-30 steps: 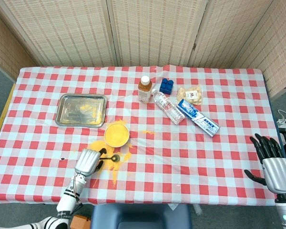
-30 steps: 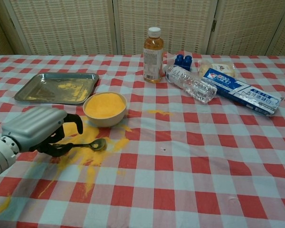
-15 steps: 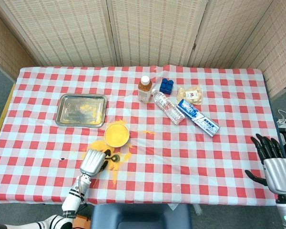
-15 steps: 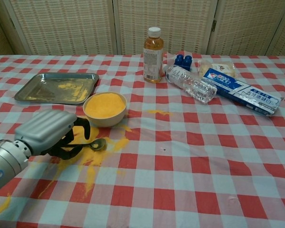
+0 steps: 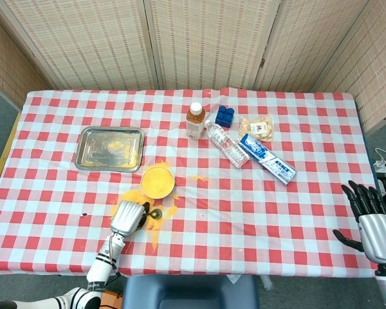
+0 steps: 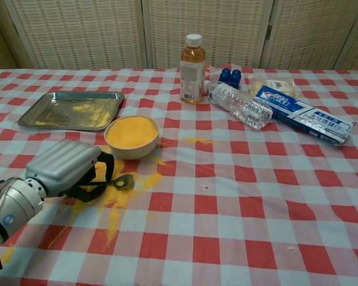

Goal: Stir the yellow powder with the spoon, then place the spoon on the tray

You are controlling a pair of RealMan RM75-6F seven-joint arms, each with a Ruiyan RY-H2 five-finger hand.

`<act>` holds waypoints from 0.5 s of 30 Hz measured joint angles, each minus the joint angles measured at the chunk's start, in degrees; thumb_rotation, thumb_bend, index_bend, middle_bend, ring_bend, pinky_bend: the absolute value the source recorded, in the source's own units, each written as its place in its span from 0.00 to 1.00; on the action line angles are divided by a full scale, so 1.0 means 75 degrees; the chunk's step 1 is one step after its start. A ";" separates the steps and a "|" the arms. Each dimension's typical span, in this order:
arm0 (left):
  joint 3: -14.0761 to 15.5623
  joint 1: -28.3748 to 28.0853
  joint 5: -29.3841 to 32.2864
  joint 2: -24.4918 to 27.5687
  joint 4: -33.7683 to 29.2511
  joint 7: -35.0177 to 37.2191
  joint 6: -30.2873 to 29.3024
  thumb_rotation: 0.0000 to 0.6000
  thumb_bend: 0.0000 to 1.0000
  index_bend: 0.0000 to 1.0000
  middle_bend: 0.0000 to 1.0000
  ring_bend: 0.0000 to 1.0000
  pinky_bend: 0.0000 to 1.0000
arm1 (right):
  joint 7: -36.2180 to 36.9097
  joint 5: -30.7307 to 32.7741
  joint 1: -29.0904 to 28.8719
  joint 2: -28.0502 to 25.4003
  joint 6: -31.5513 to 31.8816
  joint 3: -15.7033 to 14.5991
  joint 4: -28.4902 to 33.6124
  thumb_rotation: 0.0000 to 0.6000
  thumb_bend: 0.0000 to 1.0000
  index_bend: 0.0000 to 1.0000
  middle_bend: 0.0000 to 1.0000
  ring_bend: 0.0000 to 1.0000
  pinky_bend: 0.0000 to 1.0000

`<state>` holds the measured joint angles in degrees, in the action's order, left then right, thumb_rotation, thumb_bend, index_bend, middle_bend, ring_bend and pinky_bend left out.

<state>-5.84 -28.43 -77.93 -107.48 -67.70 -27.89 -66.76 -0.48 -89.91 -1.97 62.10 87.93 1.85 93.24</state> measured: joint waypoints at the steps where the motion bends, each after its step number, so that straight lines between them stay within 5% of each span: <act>1: -0.0004 -0.0005 0.0004 -0.0014 0.0026 0.0007 0.0000 1.00 0.43 0.53 1.00 1.00 1.00 | 0.0004 0.0002 0.0003 -0.0005 0.0002 0.0000 -0.0001 1.00 0.06 0.00 0.00 0.00 0.00; 15: 0.0000 -0.0037 -0.0030 -0.0069 0.0161 0.0191 -0.0056 1.00 0.43 0.57 1.00 1.00 1.00 | -0.0007 0.0011 0.0029 -0.0027 0.0024 0.0002 0.0015 1.00 0.06 0.00 0.00 0.00 0.00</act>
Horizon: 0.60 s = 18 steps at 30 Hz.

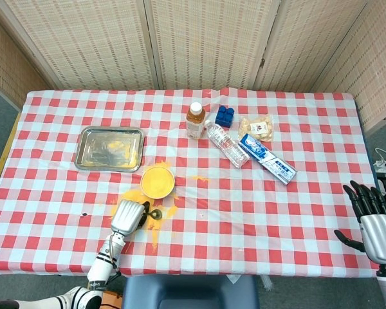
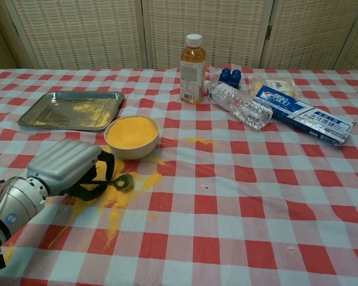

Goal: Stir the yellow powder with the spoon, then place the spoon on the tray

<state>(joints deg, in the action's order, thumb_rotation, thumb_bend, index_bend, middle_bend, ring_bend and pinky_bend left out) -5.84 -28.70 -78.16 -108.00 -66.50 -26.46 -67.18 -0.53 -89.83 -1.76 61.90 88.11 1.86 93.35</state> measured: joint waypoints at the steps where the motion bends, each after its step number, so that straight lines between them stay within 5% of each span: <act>1: 0.0002 0.0001 -0.0002 0.0002 -0.0002 0.0002 -0.0002 1.00 0.43 0.57 1.00 1.00 1.00 | 0.0000 0.0000 0.0001 0.0000 0.0001 0.0000 0.0000 1.00 0.06 0.00 0.00 0.00 0.00; 18: 0.0041 0.0101 -0.0071 0.0239 -0.0259 0.0264 -0.0174 1.00 0.43 0.60 1.00 1.00 1.00 | -0.0046 -0.0003 0.0015 0.0011 0.0006 0.0000 0.0003 1.00 0.06 0.00 0.00 0.00 0.00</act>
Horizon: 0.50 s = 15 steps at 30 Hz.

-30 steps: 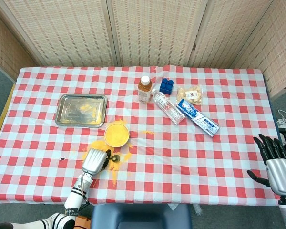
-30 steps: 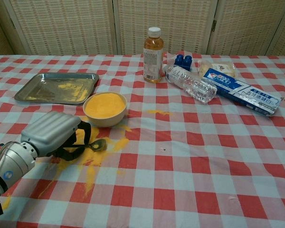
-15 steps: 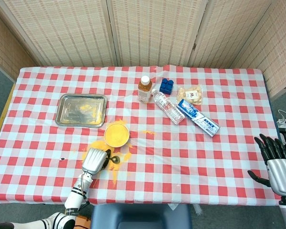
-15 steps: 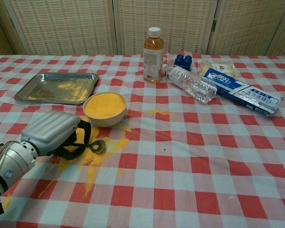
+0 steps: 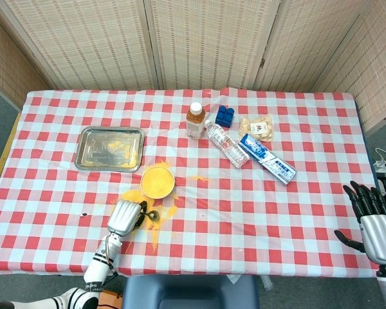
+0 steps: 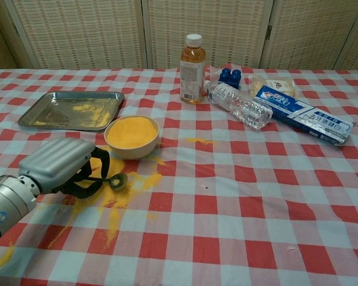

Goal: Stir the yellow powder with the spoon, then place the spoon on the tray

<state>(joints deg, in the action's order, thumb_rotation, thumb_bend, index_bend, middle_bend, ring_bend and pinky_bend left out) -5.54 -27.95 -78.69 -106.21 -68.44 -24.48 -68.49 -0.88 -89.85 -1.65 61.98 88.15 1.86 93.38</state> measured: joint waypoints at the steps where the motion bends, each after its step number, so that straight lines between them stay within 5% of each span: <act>1: 0.0000 0.0008 -0.0018 0.0035 -0.0059 0.0002 -0.0036 1.00 0.43 0.60 1.00 1.00 1.00 | -0.0001 0.0002 -0.0002 0.0000 -0.0007 0.0000 0.0000 1.00 0.06 0.00 0.00 0.00 0.00; 7: -0.0179 0.0004 -0.0063 0.0396 -0.0751 -0.0104 -0.0249 1.00 0.43 0.60 1.00 1.00 1.00 | 0.0027 0.0007 -0.0001 -0.0019 -0.0017 -0.0001 0.0012 1.00 0.06 0.00 0.00 0.00 0.00; 15: -0.0950 -0.0334 0.0320 0.0905 -0.1613 -0.0720 -0.0255 1.00 0.43 0.59 1.00 1.00 1.00 | 0.0121 0.0053 -0.0001 -0.0056 -0.0035 0.0019 -0.0002 1.00 0.06 0.00 0.00 0.00 0.00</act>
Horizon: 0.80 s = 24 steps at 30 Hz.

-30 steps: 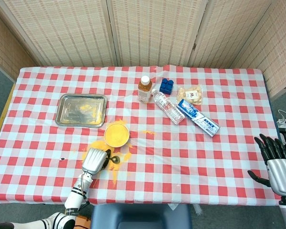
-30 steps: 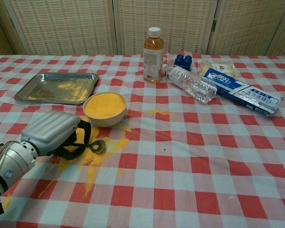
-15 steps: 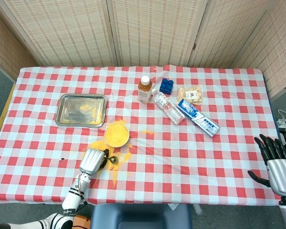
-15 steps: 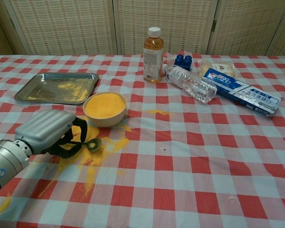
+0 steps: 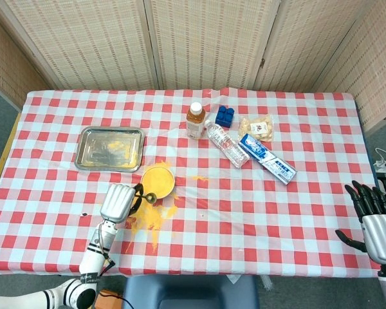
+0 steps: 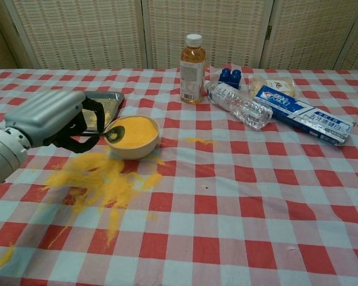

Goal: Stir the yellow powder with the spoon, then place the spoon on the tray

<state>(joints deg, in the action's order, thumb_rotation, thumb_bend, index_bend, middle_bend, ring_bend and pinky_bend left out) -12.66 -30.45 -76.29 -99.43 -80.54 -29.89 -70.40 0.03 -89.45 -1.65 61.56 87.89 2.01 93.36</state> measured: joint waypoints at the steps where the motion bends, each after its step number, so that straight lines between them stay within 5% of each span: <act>1: -0.0078 -0.0060 0.0079 0.0024 -0.0042 -0.0086 0.0036 1.00 0.43 0.59 1.00 1.00 1.00 | 0.0002 0.0007 -0.0004 -0.0001 -0.0011 0.0002 0.0000 1.00 0.06 0.00 0.00 0.00 0.00; 16: -0.0633 -0.1115 0.0950 -0.0447 0.0787 -0.0973 0.0690 1.00 0.43 0.58 1.00 1.00 1.00 | 0.0100 0.0212 -0.0039 -0.0037 -0.0099 0.0101 -0.0036 1.00 0.06 0.00 0.00 0.00 0.00; 24: -0.0473 -0.1344 0.1028 -0.0673 0.1411 -0.0782 0.0860 1.00 0.43 0.44 1.00 1.00 1.00 | 0.0140 0.0256 -0.0030 -0.0059 -0.0097 0.0124 -0.0049 1.00 0.06 0.00 0.00 0.00 0.00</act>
<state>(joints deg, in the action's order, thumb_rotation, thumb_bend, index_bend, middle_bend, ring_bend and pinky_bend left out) -16.21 -40.53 -68.58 -104.48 -69.96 -35.75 -63.95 1.08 -87.53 -1.88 61.11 87.16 2.94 92.99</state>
